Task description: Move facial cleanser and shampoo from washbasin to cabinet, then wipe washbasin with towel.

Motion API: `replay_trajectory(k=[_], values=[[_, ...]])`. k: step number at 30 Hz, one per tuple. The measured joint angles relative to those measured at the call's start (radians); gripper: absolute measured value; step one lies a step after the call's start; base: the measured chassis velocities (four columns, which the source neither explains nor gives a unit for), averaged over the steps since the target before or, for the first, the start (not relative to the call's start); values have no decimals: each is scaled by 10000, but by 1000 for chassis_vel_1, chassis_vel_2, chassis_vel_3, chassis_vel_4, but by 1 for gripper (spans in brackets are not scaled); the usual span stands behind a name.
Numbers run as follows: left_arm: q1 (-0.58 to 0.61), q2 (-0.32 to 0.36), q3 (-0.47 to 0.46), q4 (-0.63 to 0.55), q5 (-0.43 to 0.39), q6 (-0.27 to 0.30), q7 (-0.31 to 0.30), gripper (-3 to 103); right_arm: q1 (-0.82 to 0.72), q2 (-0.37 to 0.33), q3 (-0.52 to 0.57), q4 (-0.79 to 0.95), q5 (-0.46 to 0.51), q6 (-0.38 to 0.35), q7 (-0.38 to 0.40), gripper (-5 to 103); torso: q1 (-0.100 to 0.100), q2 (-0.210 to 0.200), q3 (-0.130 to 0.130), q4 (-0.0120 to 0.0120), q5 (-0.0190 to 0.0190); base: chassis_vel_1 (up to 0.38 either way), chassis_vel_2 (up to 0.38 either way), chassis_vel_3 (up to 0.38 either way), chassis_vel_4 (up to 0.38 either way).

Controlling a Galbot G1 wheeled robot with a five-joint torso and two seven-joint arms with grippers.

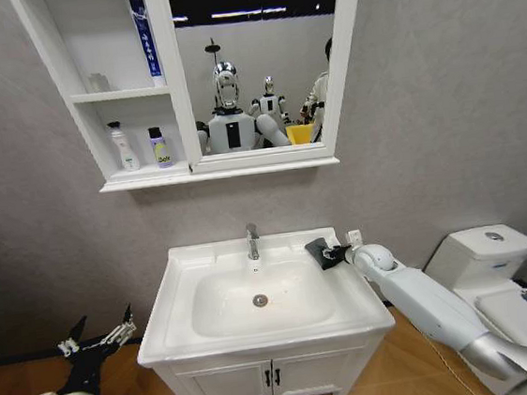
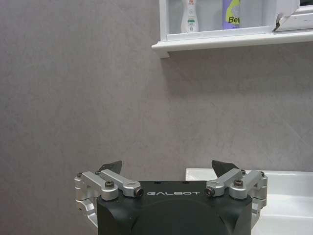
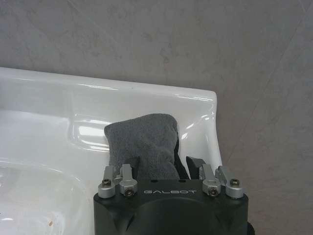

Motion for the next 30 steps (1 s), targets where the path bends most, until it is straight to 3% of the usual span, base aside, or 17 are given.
replay_trajectory(k=[7, 19, 24, 26, 27, 28, 30], values=[[0, 0, 0, -1, 0, 0, 0, 100, 0, 44, -18, -25, -8, 0, 4, 57, 0, -1, 0, 0, 0, 0, 0, 0, 0], [0, 0, 0, 0, 0, 0, 0, 100, -83, 30, -26, -16, -50, -8, -8, 99, 0, 0, 0, 0, 0, 0, 0, 0, 0], [0, 0, 0, 0, 0, 0, 0, 100, -84, 38, -81, -9, -55, -6, -10, 90, 0, 0, 0, 0, 0, 0, 0, 0, 0], [0, 0, 0, 0, 0, 0, 0, 100, -83, 50, -99, -7, -55, -5, -13, 79, 0, 0, 0, 0, 1, 0, 0, 0, 0], [0, 0, 0, 0, 0, 0, 0, 100, -83, 50, -99, -7, -55, -5, -13, 79, 0, 0, 0, 0, 1, 0, 0, 0, 0], [0, 0, 0, 0, 0, 0, 0, 100, -82, 52, -100, 1, -51, -5, -12, 68, 0, 0, 0, 1, 0, 0, 0, 0, 0], [0, 0, 0, 0, 0, 0, 0, 100, -83, 51, -100, 3, -49, -5, -9, 68, 0, 0, 0, 1, 0, 0, 0, 0, 0]])
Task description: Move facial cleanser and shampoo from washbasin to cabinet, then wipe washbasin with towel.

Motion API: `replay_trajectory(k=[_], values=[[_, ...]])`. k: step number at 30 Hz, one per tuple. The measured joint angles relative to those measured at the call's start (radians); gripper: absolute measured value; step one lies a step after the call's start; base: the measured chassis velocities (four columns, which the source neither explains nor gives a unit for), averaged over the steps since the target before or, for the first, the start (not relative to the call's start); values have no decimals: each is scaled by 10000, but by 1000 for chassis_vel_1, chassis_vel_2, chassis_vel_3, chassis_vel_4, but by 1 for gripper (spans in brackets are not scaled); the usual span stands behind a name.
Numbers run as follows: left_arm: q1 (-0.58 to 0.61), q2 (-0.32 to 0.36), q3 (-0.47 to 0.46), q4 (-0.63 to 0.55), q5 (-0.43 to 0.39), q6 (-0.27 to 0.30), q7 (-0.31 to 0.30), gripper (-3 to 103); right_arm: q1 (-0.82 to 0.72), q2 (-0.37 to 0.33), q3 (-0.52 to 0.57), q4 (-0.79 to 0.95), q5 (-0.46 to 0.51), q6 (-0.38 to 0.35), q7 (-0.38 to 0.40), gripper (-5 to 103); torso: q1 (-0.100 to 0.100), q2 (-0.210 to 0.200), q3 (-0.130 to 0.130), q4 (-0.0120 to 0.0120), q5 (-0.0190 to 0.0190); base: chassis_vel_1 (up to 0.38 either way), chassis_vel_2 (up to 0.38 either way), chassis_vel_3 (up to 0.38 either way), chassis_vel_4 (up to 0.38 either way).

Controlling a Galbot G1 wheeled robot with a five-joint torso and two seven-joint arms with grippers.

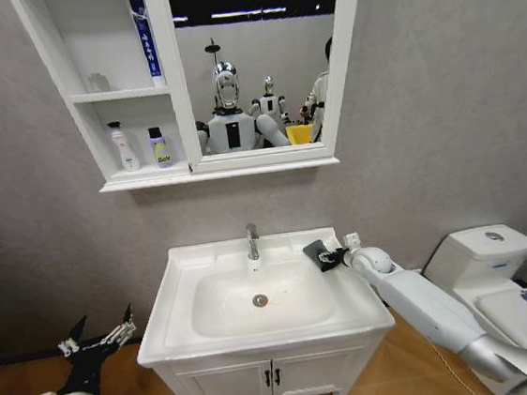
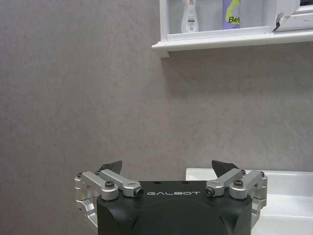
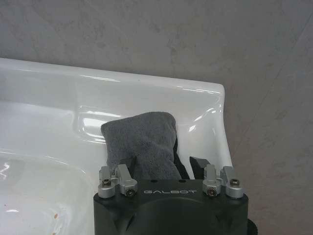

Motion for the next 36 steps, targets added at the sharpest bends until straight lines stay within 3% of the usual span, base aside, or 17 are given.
replay_trajectory(k=[4, 7, 8, 10, 12, 13, 16, 29, 36], values=[[0, 0, 0, 0, 0, 0, 0, 100, 0, -20, 9, 1, 8, 1, 1, 46, 1, 0, 0, 0, 0, 0, 0, 0, 0], [0, 0, 0, 0, 0, 0, 0, 100, 0, -24, 33, 0, 15, 1, 1, 41, 0, 0, 1, 0, 0, 0, 0, 0, 0], [0, 0, 0, 0, 0, 0, 0, 100, -12, -29, 69, 0, 20, 6, 0, 30, 0, 0, 0, 0, 0, 0, 0, 0, 0], [0, 0, 0, -1, 0, 0, 0, 100, -32, -34, 97, 0, 23, 14, 0, 30, 0, 0, 0, 0, 0, 0, 0, 0, 0], [0, 0, 0, 0, 0, 0, 0, 100, -80, -50, 157, 1, 26, 38, -6, 19, 1, 0, 0, -1, 1, 0, 0, 0, 0], [0, 0, 0, 0, 0, 0, 0, 100, -80, -50, 157, 1, 26, 38, -6, 19, 1, 0, 0, -1, 1, 0, 0, 0, 0], [0, 0, 0, 0, 0, 0, 0, 100, -236, -103, 335, 72, 48, 108, -29, 1, 1, 0, 0, -1, 1, 0, 0, 0, 0], [0, 0, 0, 0, 0, 0, 0, 100, -402, -351, 588, 572, 18, 597, -131, 1, 1, 0, 1, -3, 0, 0, 0, 0, 0], [0, 0, 0, -1, 0, 0, 0, 100, -589, -518, 604, 2323, 471, 403, 451, 1, 1, 0, 0, 0, -2, 0, 0, 0, 0]])
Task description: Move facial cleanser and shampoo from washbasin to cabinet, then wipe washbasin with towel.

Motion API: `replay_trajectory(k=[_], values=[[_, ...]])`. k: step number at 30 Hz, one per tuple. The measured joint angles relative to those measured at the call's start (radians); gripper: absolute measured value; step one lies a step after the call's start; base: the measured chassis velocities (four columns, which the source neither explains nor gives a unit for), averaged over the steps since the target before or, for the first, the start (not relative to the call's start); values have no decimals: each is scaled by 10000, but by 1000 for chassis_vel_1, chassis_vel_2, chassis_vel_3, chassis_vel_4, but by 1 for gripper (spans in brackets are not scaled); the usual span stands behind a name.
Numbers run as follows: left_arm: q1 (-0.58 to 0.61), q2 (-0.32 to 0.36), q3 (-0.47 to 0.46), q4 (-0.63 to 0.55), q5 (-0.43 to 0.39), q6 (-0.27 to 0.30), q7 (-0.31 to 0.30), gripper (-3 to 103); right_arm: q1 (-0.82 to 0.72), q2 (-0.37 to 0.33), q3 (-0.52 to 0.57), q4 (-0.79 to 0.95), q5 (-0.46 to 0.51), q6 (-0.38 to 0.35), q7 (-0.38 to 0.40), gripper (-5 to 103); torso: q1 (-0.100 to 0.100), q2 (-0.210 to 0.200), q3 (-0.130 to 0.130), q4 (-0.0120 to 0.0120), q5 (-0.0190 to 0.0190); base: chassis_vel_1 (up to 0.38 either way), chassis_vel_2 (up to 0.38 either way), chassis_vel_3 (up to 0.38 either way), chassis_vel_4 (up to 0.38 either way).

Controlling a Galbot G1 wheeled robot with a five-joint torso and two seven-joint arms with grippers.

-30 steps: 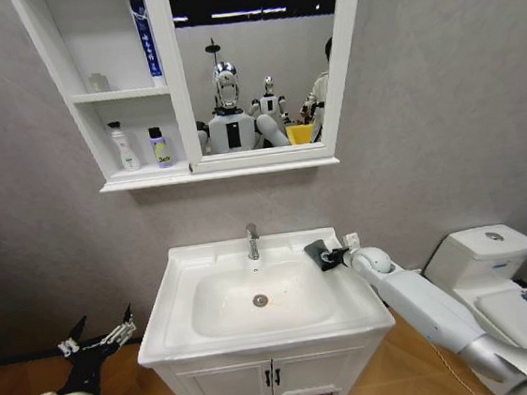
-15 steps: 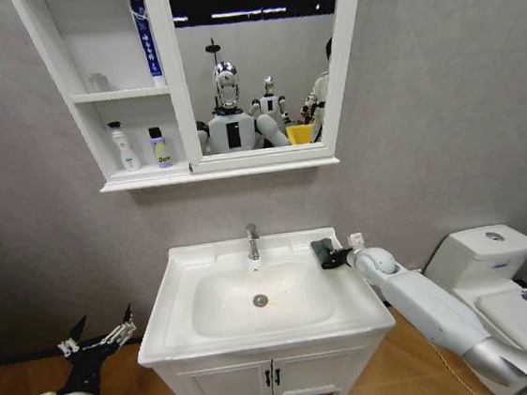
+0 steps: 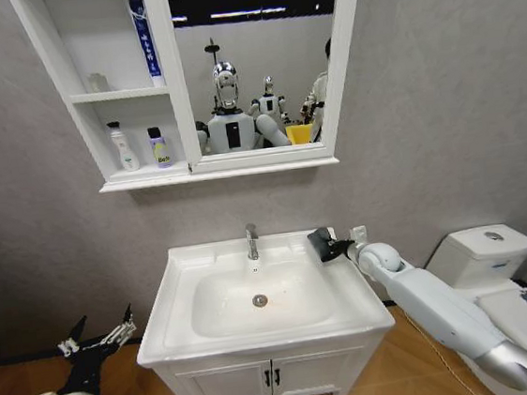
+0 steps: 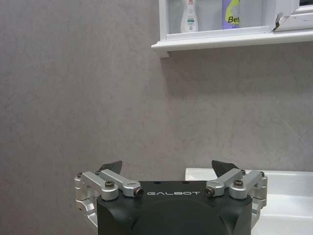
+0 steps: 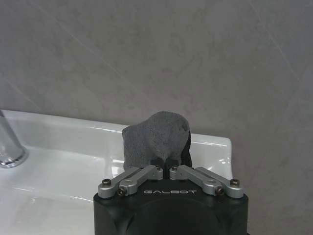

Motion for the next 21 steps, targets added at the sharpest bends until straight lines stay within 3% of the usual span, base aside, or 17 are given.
replay_trajectory(k=[11, 21], values=[[0, 0, 0, 1, 0, 0, 0, 100, -997, 232, -722, 2395, 503, -459, 1500, 1, -1, 0, -1, -2, 0, 0, 0, 0, 0], [1, 0, 0, 0, 0, 0, 1, 100, -1016, 749, -1526, 1662, 695, -738, 2716, 1, -1, 0, -1, 0, 1, 0, 0, 0, 0]])
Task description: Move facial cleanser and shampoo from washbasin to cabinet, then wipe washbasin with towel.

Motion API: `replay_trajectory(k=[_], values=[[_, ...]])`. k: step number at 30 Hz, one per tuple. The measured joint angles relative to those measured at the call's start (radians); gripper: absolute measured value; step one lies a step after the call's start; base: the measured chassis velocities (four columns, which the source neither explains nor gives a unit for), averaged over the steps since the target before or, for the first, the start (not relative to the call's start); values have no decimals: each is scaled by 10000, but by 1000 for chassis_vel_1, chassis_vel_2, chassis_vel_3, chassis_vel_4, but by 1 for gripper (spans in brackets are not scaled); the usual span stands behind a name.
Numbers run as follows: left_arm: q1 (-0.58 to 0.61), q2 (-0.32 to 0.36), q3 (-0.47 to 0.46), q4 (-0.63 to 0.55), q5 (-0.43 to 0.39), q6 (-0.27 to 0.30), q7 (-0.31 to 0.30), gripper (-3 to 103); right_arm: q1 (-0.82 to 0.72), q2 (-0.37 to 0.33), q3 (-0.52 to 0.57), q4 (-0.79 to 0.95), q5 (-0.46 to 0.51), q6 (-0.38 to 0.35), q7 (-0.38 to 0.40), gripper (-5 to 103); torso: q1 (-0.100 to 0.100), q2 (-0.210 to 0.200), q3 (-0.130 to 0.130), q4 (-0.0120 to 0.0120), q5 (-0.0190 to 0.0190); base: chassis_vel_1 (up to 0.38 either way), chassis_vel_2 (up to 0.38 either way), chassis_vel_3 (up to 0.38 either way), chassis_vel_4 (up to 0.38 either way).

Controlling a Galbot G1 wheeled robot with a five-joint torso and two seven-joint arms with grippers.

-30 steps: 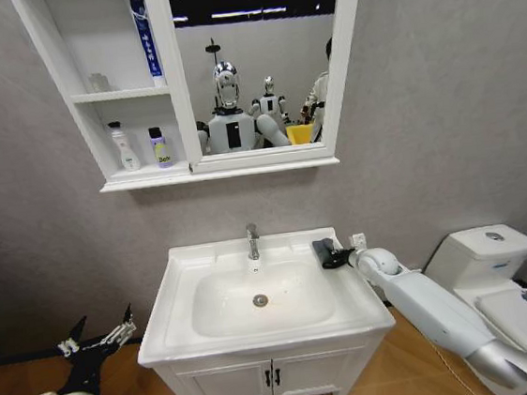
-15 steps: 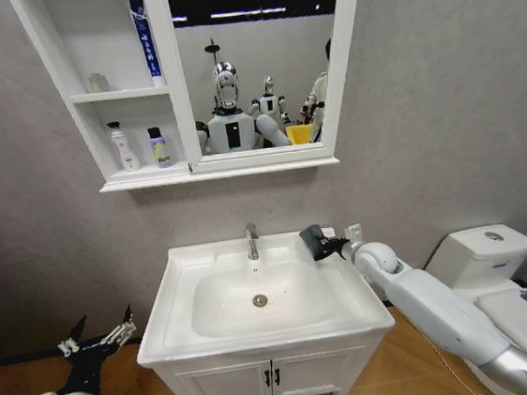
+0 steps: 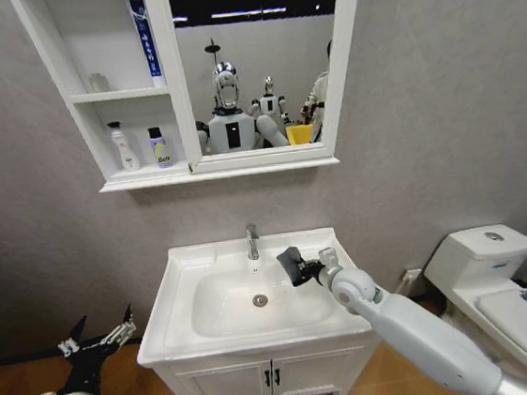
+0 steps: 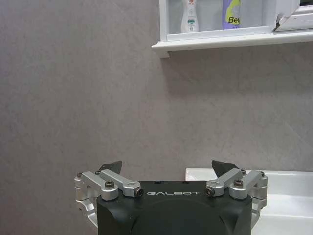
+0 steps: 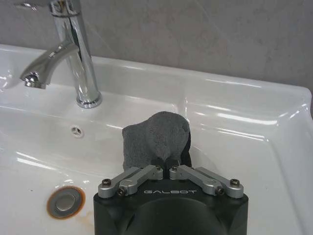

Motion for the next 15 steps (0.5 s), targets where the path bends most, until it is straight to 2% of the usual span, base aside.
replay_trajectory(k=[15], values=[[0, 0, 0, 0, 0, 0, 0, 100, -4, 404, -94, -1488, 18, 49, 1, 1, 1, -1, 1, 0, 1, 0, 0, 0, 0]])
